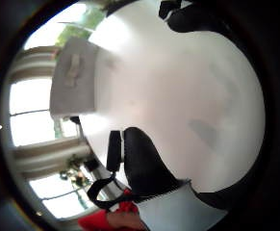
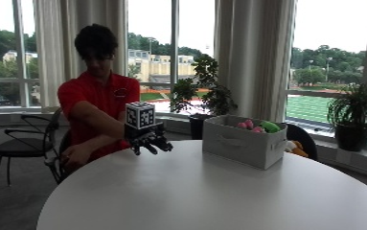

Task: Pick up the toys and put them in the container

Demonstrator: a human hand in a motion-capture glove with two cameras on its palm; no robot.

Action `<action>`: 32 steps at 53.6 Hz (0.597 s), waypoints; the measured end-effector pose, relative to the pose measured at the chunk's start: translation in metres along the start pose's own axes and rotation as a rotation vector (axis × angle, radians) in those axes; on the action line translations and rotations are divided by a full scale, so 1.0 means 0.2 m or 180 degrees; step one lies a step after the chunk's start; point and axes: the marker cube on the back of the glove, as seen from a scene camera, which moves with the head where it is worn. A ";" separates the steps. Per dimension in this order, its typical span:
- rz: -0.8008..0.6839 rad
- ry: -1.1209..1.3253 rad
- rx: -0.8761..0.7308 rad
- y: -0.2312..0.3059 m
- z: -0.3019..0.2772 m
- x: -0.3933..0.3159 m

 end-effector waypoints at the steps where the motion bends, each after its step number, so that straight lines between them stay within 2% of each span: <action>1: 0.0003 -0.0003 0.0005 0.00 0.00 0.00; 15: -0.0018 -0.0053 0.0002 -0.06 -0.02 0.02; 32: 0.0002 -0.0216 -0.0083 0.02 0.07 -0.07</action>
